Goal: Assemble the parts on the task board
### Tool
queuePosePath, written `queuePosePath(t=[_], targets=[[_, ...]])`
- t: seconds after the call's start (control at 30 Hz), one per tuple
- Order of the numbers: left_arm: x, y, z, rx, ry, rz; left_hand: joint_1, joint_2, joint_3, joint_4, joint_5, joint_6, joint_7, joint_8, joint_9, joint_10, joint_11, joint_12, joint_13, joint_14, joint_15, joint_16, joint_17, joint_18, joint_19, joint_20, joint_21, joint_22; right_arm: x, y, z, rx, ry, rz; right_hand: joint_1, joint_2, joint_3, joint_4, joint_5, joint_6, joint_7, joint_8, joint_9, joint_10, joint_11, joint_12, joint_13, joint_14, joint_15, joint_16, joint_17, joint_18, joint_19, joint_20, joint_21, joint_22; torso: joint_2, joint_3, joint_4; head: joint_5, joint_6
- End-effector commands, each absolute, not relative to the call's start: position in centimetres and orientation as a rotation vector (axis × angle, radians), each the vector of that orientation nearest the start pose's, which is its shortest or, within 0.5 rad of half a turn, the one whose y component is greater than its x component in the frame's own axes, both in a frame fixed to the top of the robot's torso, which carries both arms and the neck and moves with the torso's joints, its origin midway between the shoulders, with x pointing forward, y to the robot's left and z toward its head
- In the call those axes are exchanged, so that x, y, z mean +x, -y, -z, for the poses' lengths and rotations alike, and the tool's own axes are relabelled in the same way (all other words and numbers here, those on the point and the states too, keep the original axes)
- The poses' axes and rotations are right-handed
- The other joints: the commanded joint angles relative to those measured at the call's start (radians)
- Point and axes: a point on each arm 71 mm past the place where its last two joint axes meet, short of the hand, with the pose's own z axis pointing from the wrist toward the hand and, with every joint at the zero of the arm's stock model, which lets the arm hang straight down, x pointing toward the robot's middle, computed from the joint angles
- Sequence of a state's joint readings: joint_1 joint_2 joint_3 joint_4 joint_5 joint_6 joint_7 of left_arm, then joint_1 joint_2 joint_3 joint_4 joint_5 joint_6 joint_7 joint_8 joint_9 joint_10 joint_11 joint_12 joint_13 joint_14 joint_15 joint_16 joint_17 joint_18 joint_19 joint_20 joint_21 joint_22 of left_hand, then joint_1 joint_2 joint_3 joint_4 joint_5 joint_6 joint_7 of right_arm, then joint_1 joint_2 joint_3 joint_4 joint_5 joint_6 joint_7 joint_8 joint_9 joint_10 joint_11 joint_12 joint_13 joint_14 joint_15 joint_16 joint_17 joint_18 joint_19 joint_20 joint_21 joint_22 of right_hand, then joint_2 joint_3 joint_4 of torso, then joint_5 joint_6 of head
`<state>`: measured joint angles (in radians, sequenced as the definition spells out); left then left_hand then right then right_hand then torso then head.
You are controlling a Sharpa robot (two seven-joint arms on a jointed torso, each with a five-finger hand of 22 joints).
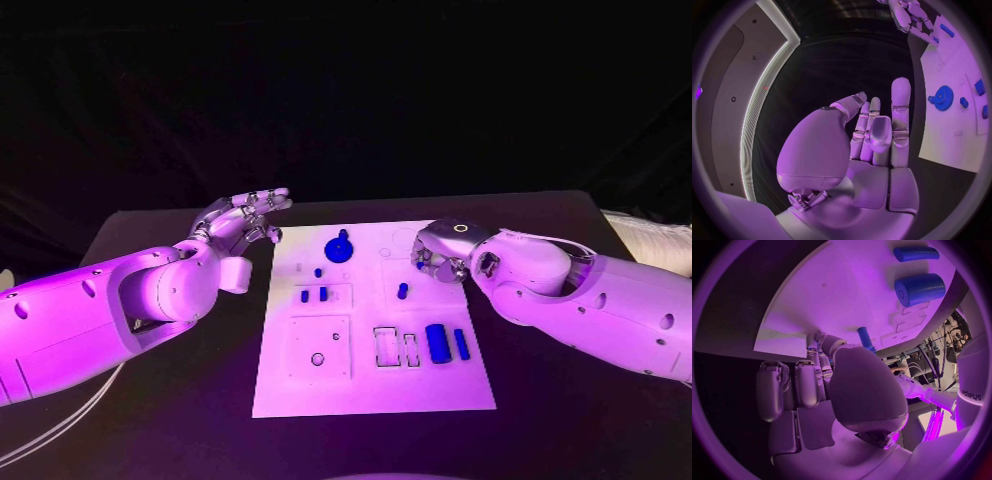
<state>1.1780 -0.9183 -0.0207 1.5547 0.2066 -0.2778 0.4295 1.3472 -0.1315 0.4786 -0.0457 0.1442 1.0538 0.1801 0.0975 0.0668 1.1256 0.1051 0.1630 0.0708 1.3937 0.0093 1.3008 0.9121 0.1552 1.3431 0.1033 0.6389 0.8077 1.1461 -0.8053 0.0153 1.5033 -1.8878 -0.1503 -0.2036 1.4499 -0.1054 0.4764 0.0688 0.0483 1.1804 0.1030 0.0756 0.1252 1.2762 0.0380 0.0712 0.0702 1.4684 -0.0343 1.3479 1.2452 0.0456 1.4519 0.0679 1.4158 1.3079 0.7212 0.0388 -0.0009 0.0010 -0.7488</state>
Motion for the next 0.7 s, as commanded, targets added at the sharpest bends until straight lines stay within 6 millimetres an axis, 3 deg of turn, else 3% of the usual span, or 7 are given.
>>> queuePosePath(t=[0.03,0.27,0.33,0.7], targets=[[48.3,-24.1,18.1,-1.35,-1.293,1.601,0.005,0.002,0.0,-0.005,-0.001,-0.007,-0.001,-0.005,-0.001,-0.005,-0.001,0.006,-0.001,-0.009,0.002,-0.005,-0.001,0.019,-0.004,0.0,-0.002,-0.001,48.2,18.0,19.6,-0.515,-1.616,-0.396,-0.007,0.006,0.007,0.001,0.0,0.004,0.001,0.004,0.001,0.006,0.001,-0.004,0.0,0.053,-0.006,0.003,0.0,0.009,0.004,0.0,0.005,0.034,0.0,0.0001,-0.0017,0.001,0.001],[48.3,-24.1,18.1,-1.349,-1.295,1.607,0.005,0.0,-0.001,-0.007,-0.001,-0.01,0.0,-0.006,-0.001,-0.009,0.0,0.007,-0.001,-0.01,0.003,-0.005,-0.003,0.019,-0.006,0.0,-0.004,-0.002,48.0,18.3,19.3,-0.505,-1.607,-0.406,-0.01,0.005,0.008,0.001,0.0,0.005,0.002,0.003,0.001,0.007,0.002,-0.005,0.0,0.053,-0.005,0.003,0.0,0.008,0.005,0.0,0.005,0.035,-0.001,-0.0003,-0.0015,0.0,0.001],[48.3,-24.1,18.1,-1.349,-1.296,1.607,0.005,0.0,-0.001,-0.007,-0.001,-0.011,0.001,-0.006,-0.001,-0.011,0.001,0.007,-0.001,-0.011,0.003,-0.006,-0.005,0.019,-0.007,0.001,-0.006,-0.004,47.9,18.3,19.2,-0.503,-1.603,-0.411,-0.01,0.004,0.008,0.001,0.0,0.005,0.002,0.003,0.001,0.008,0.002,-0.005,0.0,0.053,-0.005,0.004,0.0,0.008,0.005,0.0,0.006,0.036,-0.001,-0.0004,-0.0018,0.003,0.006],[48.4,-24.4,18.1,-1.351,-1.295,1.601,0.004,-0.001,-0.002,-0.009,-0.001,-0.015,0.003,-0.008,-0.001,-0.016,0.003,0.008,-0.002,-0.013,0.005,-0.006,-0.007,0.019,-0.008,0.002,-0.008,-0.005,46.8,18.2,18.1,-0.496,-1.564,-0.455,-0.01,0.003,0.009,0.0,0.0,0.006,0.003,0.003,0.002,0.009,0.002,-0.005,-0.001,0.053,-0.004,0.005,0.002,0.008,0.006,0.001,0.007,0.038,0.0,-0.0006,-0.0011,0.007,0.002]])
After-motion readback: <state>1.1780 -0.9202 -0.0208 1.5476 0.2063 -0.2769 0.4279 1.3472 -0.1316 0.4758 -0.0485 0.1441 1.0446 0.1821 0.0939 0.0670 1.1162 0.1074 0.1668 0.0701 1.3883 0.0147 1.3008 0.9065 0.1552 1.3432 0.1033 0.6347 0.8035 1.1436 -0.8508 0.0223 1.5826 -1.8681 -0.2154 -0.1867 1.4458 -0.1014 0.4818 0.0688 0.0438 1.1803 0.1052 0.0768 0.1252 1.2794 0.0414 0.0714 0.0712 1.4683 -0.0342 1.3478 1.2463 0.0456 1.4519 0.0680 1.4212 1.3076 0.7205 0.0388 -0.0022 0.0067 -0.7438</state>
